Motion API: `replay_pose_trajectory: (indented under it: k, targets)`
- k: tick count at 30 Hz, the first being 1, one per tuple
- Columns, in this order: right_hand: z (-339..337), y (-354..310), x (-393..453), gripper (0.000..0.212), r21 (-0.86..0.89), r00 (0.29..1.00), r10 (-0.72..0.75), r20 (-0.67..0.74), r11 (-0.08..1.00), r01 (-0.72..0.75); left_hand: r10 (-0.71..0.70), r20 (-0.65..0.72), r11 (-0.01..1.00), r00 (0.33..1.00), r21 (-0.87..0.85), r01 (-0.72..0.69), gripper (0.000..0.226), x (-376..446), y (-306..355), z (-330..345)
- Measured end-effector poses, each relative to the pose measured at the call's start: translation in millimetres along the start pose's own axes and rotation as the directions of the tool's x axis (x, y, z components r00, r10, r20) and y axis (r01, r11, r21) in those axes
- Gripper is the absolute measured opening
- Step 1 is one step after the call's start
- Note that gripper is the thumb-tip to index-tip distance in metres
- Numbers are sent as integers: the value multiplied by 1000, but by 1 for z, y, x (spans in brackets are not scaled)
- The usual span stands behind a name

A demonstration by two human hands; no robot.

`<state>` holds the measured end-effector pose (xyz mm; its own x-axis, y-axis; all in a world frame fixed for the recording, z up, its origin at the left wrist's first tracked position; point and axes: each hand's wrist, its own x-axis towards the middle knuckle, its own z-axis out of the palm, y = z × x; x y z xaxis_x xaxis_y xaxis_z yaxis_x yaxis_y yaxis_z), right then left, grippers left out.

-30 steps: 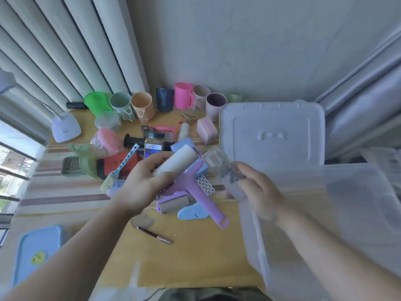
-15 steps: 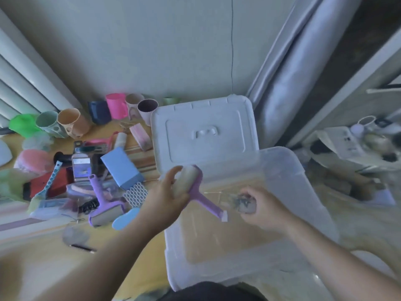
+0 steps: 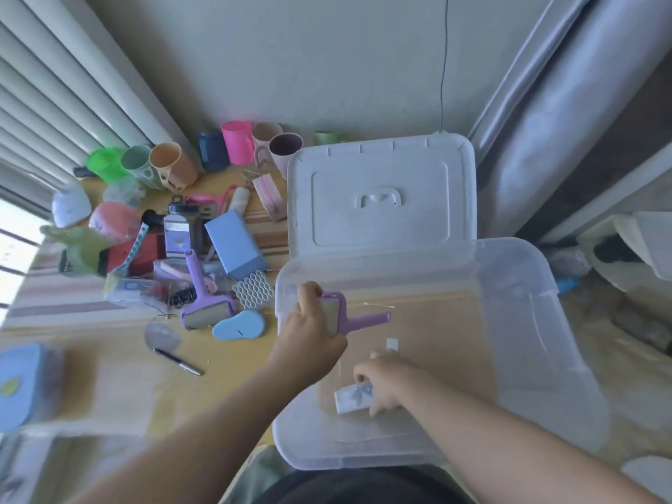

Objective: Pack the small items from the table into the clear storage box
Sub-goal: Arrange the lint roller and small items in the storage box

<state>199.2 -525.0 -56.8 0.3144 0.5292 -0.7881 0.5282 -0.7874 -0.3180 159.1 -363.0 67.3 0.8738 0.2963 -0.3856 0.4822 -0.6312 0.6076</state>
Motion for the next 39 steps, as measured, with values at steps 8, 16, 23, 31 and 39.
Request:
replay_pose_trajectory:
  k: [8, 16, 23, 31, 39]
  targets:
    - [-2, 40, -11, 46, 456, 994, 79, -77, 889, -36, 100, 53, 986, 994, 125, -106, 61, 1, -8, 9]
    - [-25, 40, -55, 54, 172, 933, -8, -358, 982, 75, -211, 275, 969, 938, -63, 237, 66, 6, -3, 27]
    - [-16, 22, -47, 8, 162, 891, 24, -453, 985, 56, -135, 218, 978, 967, -128, 165, 86, 2, -12, 28]
    - [-31, -7, -3, 20, 591, 928, 304, -217, 797, -123, 553, 194, 606, 810, 574, -551, 38, -22, -29, 16]
    - [-6, -32, 48, 13, 651, 908, 335, -254, 753, -95, 580, 22, 668, 814, 559, -491, 32, -30, -74, -18]
